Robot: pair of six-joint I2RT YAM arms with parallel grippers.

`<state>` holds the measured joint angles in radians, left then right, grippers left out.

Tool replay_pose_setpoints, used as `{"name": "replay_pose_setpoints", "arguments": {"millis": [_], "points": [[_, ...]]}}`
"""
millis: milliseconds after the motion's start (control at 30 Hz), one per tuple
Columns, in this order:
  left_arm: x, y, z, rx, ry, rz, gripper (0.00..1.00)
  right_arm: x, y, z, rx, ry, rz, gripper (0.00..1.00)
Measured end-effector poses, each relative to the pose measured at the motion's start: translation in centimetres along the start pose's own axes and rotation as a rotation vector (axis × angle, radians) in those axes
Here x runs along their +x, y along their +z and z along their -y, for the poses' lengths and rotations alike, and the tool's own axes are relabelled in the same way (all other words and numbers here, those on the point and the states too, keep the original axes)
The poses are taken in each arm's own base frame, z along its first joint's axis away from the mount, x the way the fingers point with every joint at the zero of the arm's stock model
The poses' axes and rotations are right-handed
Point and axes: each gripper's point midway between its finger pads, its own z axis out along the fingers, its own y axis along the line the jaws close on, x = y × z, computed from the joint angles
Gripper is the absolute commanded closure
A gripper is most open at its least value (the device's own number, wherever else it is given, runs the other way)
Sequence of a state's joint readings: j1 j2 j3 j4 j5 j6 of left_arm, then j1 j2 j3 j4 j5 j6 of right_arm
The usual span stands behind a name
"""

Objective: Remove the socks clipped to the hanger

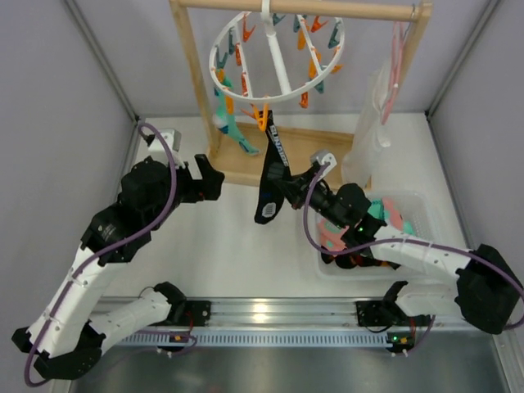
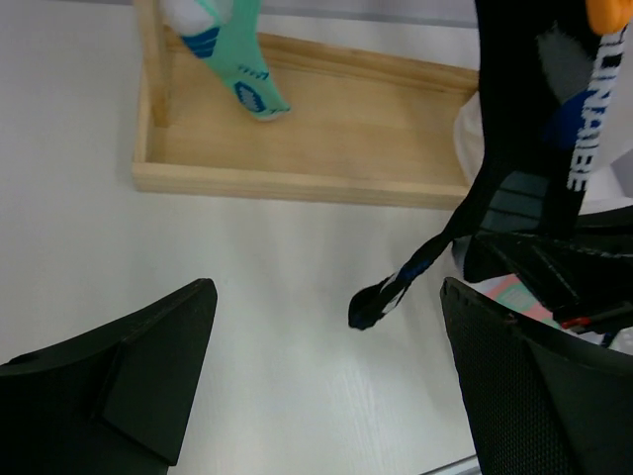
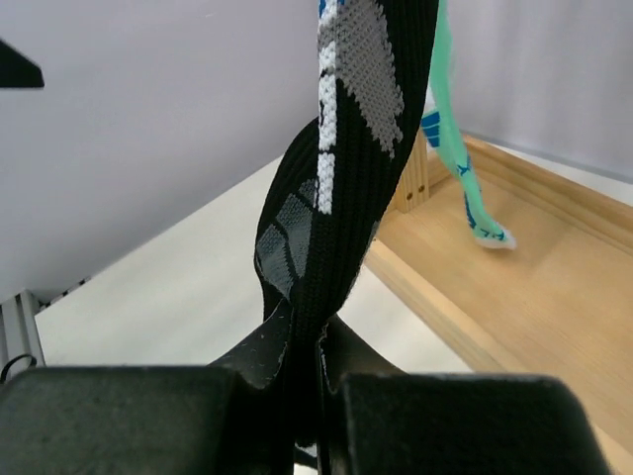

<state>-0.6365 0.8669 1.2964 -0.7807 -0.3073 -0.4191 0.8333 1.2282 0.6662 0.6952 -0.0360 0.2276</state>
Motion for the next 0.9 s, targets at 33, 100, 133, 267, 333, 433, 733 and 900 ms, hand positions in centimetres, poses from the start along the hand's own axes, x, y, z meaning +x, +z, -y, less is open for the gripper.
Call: {"name": "replay_pose_setpoints", "arguments": {"millis": [33,100,133,267,333,433,733,900], "points": [[-0.7,0.0,0.6,0.021,-0.01,0.008,0.02,-0.3,-0.6,-0.1,-0.001,0.001,-0.006,1.0],[-2.4,0.1,2.2,0.067,-0.039,0.026,0.02,-0.8,-1.8,-0.2,0.004,0.0,-0.012,1.0],[-3.1,0.2,2.8,0.081,-0.053,0.035,0.01,-0.9,-2.3,-0.2,0.005,0.001,-0.015,1.0],[-5.6,0.6,4.3,0.101,-0.12,0.059,0.01,-1.0,-4.3,-0.1,0.022,0.001,-0.019,1.0],[-6.8,0.8,5.1,0.111,-0.152,0.074,0.01,-0.6,-4.7,0.0,0.025,0.006,-0.028,1.0],[-8.5,1.2,6.3,0.132,-0.191,0.091,0.02,1.2,-5.0,-0.1,0.014,0.033,-0.067,1.0],[-10.4,3.3,9.9,0.191,-0.204,0.08,0.02,3.0,-4.2,-1.6,-0.064,0.15,-0.1,1.0],[-9.0,4.7,12.4,0.155,-0.109,0.074,0.02,2.8,-3.7,-1.8,-0.054,0.17,-0.077,1.0]]}}
